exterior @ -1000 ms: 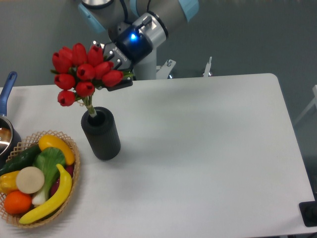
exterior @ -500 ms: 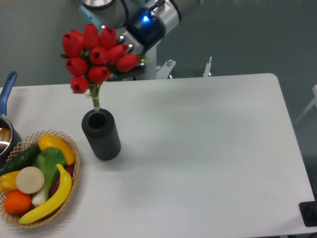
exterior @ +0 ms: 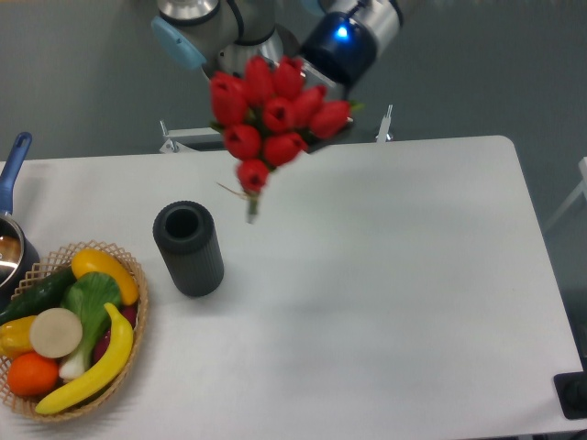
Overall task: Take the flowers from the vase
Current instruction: 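Carry the tulip bunch away from the vase over the open table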
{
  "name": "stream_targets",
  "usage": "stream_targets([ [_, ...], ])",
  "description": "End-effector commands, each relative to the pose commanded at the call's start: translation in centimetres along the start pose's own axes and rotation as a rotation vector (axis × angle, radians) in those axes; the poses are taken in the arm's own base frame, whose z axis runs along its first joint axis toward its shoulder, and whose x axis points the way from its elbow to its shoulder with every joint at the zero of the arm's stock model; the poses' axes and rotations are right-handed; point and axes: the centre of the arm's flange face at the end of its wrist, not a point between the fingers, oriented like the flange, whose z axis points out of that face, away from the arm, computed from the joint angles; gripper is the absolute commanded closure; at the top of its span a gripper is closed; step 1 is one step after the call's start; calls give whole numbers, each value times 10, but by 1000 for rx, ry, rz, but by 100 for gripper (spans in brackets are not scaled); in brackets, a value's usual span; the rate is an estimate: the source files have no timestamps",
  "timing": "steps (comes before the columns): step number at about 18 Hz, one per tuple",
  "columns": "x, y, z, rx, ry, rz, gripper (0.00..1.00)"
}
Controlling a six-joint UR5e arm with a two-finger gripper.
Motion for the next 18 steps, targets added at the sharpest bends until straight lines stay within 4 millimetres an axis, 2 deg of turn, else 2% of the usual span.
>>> stream_targets([
  [6,-37,40,-1,-225,-170,-41,91],
  [9,-60,45,-3,-352,-270,-29,90],
  [11,-77,63,8,-444,-290,-4,89],
  [17,-73,96,55,-725,-253,157,83],
  [18,-75,101,57,-759,-246,150,82],
])
